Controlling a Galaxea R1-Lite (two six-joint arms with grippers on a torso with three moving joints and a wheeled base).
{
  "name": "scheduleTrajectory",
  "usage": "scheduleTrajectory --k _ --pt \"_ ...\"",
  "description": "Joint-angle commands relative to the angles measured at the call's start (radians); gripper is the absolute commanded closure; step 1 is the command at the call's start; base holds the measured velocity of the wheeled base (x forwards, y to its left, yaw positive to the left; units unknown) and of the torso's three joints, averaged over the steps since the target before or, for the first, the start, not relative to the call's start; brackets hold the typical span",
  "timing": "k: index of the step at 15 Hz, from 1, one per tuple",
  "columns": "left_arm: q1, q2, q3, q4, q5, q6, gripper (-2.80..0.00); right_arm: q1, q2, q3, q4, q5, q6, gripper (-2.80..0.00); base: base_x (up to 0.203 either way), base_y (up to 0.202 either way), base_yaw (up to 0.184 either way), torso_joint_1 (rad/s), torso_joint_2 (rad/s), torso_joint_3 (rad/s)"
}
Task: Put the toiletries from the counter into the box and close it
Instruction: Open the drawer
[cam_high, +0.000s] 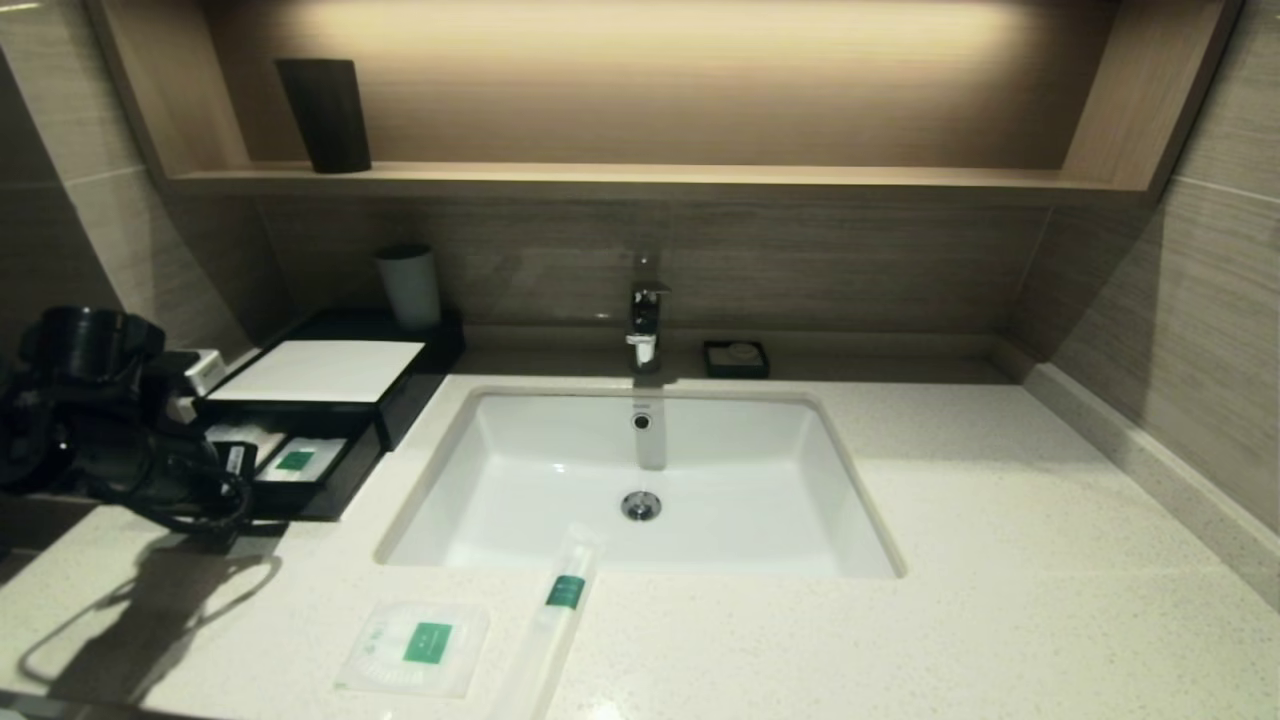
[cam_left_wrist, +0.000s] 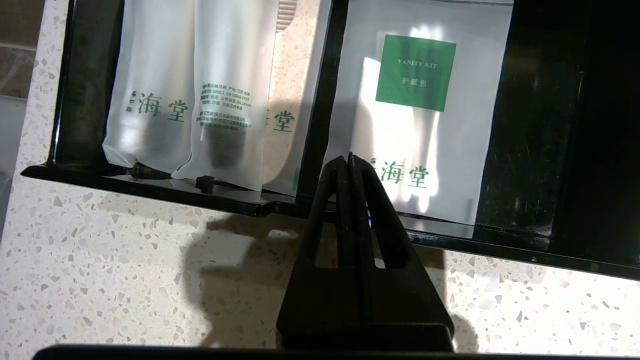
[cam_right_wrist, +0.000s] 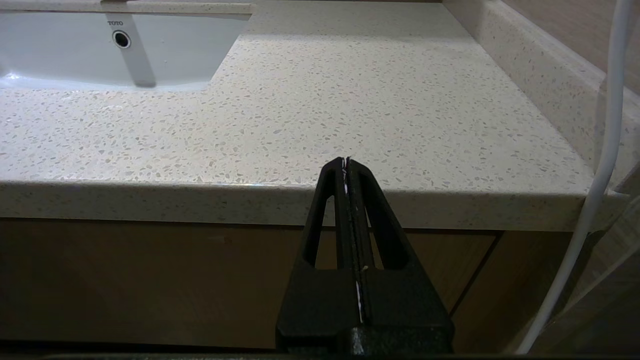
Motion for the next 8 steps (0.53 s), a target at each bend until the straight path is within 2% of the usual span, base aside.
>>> scheduleTrajectory --k 1,8 --pt "0.001 -0.003 0.002 -0.001 0.0 0.001 0.0 0.0 -0.002 0.0 0.0 0.0 0.001 0.0 0.0 0.0 0.0 0.0 0.0 0.0" --pt "0.004 -0.031 0.01 0.034 0.001 0.018 0.0 0.0 -0.002 0.0 0.0 0.0 0.001 0.0 0.0 0.0 0.0 0.0 0.0 0.0"
